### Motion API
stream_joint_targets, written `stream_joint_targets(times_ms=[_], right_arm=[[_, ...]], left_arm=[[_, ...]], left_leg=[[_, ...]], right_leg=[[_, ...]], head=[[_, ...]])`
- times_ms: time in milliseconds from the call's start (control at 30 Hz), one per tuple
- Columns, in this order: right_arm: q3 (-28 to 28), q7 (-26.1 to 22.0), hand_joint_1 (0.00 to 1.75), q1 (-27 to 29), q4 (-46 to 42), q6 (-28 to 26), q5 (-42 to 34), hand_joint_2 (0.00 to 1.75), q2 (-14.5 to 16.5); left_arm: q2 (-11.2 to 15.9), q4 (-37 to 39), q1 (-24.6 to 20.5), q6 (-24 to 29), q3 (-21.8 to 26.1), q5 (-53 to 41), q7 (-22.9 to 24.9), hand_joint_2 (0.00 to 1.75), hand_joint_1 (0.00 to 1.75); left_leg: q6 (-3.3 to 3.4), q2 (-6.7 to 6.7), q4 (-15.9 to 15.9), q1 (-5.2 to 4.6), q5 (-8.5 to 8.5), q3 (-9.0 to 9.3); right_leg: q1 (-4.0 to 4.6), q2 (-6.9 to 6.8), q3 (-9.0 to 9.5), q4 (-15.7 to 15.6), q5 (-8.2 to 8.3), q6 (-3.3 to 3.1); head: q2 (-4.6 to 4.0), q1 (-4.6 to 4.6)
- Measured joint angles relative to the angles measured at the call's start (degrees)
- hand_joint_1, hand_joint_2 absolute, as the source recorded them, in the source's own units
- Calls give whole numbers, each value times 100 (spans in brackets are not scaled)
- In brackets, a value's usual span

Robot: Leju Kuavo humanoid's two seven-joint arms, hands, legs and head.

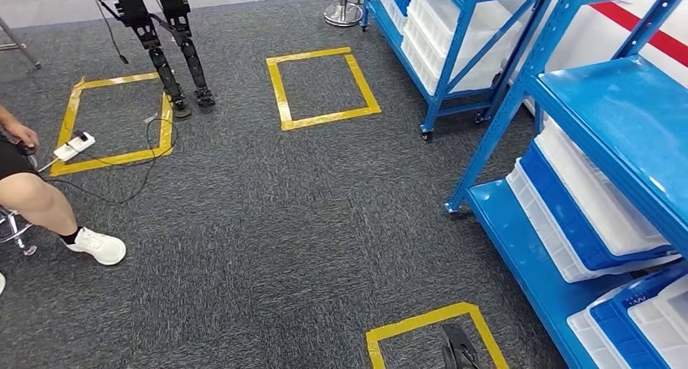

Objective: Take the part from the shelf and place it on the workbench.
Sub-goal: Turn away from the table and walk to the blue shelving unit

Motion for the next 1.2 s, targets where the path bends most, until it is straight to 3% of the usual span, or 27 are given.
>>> stream_joint_targets(times_ms=[33, 67, 133, 200, 267, 300, 333, 400, 433, 500, 533, 567, 600, 667, 733, 800, 867, 933, 1000, 1033, 1067, 1133, 1167, 1200], right_arm=[[-7, -4, 0, 11, 0, 0, 0, 0, -1], [-15, -5, 0, 20, 0, 0, 0, 0, -1], [-32, -12, 0, 19, -1, 0, 0, 0, 1], [-40, -19, 0, -1, -4, 0, 0, 0, 7], [-48, -25, 0, -8, -6, 0, 0, 0, -1], [-56, -26, 0, -5, -8, -1, 0, 0, -9], [-65, -26, 0, -2, -10, -1, 1, 0, -15], [-81, -25, 0, -10, -16, -3, 4, 0, -22], [-87, -25, 0, -17, -17, -4, 5, 0, -21], [-98, -25, 0, -19, -17, -7, 9, 0, -20], [-105, -25, 0, -12, -17, -7, 11, 0, -18], [-114, -25, 0, -5, -17, -7, 15, 0, -16], [-121, -25, 0, 0, -17, -7, 21, 0, -15], [-131, -25, 0, -4, -18, -7, 41, 0, -9], [-133, -30, 0, -11, -24, -7, 72, 0, 1], [-135, -48, 0, 0, -30, -7, 109, 0, -4], [-136, -68, 0, 9, -31, -7, 151, 0, -12], [-137, -79, 0, -9, -31, -7, 185, 0, -9], [-137, -85, 0, -16, -31, -7, 200, 0, -4], [-137, -86, 0, -8, -31, -7, 209, 0, -4], [-137, -86, 0, 0, -31, -8, 220, 0, -4], [-137, -87, 0, 4, -31, -10, 252, 0, -2], [-137, -89, 0, -2, -31, -11, 268, 0, 4], [-136, -90, 0, -5, -32, -11, 282, 0, 11]], left_arm=[[-1, 0, -1, -9, 0, -2, 5, 0, 0], [-1, 0, -3, -15, 0, -5, 9, 0, 0], [1, -1, -7, -24, 0, -8, 14, 0, 0], [3, -2, -14, -27, -1, -10, 16, 0, 0], [1, -2, -29, -27, -2, -10, 17, 0, 0], [-2, -3, -38, -28, -2, -10, 18, 0, 0], [-6, -3, -48, -33, -3, -15, 19, 0, 0], [-11, -4, -59, -52, -5, -28, 27, 0, 0], [-13, -4, -58, -68, -7, -34, 35, 0, 0], [-16, -3, -46, -93, -16, -40, 67, 0, 0], [-16, -3, -39, -99, -21, -43, 83, 0, 0], [-16, -2, -36, -103, -27, -44, 98, 0, 0], [-16, -2, -38, -106, -31, -45, 108, 0, 0], [-11, -2, -43, -110, -33, -46, 126, 0, 0], [-6, -3, -47, -110, -34, -50, 139, 0, 0], [-11, -4, -59, -108, -38, -54, 144, 0, 0], [-21, -5, -72, -100, -42, -54, 139, 0, 0], [-24, -5, -68, -91, -43, -52, 131, 0, 0], [-24, -4, -59, -86, -42, -51, 129, 0, 0], [-24, -4, -58, -86, -42, -51, 129, 0, 0], [-24, -4, -57, -86, -42, -51, 129, 0, 0], [-24, -5, -55, -86, -42, -51, 129, 0, 0], [-20, -7, -56, -84, -42, -51, 128, 0, 0], [-16, -8, -57, -81, -42, -52, 125, 0, 0]], left_leg=[[-4, 71, 1, -6, -12, 9], [-17, 137, 1, -7, -27, 26], [-66, 263, 3, -15, -70, 73], [-144, 375, 1, -45, -126, 119], [-211, 486, -19, -52, -161, 167], [-242, 522, -23, -31, -177, 188], [-266, 475, 21, -7, -224, 191], [-291, 191, 439, 26, -486, 21], [-287, 16, 813, 27, -673, -160], [-274, -154, 1525, 24, -912, -570], [-262, -177, 1646, 23, -871, -682], [-243, -193, 1561, 21, -722, -697], [-216, -228, 1273, 18, -494, -608], [-162, -462, 514, 13, -73, -320], [-138, -609, 119, -9, 69, -171], [-98, -511, 60, -29, 90, -148], [-16, -421, -22, -27, 154, -107], [34, -330, -73, -32, 194, -91], [37, -236, -74, -39, 194, -104], [30, -197, -73, -36, 190, -109], [15, -165, -71, -28, 185, -111], [-42, -120, -56, -11, 164, -102], [-88, -103, -44, -15, 145, -101], [-135, -93, -33, -24, 125, -96]], right_leg=[[-18, -18, -22, 23, 40, 37], [-39, -55, 73, -182, 155, 84], [-61, -287, 462, -944, 441, 154], [-12, -467, 728, -1439, 577, 110], [53, -390, 752, -1503, 580, 14], [24, -317, 757, -1517, 590, -36], [9, -246, 768, -1534, 596, -77], [-36, -111, 798, -1562, 615, -180], [-15, -45, 800, -1563, 616, -211], [21, 112, 806, -1560, 618, -245], [38, 198, 813, -1558, 617, -247], [50, 284, 824, -1555, 617, -247], [57, 367, 839, -1554, 617, -246], [72, 520, 850, -1542, 614, -236], [87, 631, 825, -1533, 615, -201], [89, 680, 785, -1536, 629, -144], [92, 429, 689, -1388, 555, -116], [70, 90, 422, -842, 281, -132], [11, -3, 92, -152, 2, -109], [-26, -14, 27, 0, -34, -62], [-63, -23, 78, -72, 16, 5], [-153, -78, 480, -795, 267, 158], [-163, -107, 692, -1153, 370, 200], [-166, -123, 834, -1399, 432, 194]], head=[[0, -1], [0, 3], [0, 9], [0, 5], [0, -3], [0, -4], [0, -13], [0, -40], [0, -55], [1, -65], [1, -66], [1, -66], [0, -66], [0, -63], [0, -60], [1, -61], [1, -50], [0, -33], [0, -29], [0, -29], [0, -27], [0, -24], [1, -16], [1, -24]])
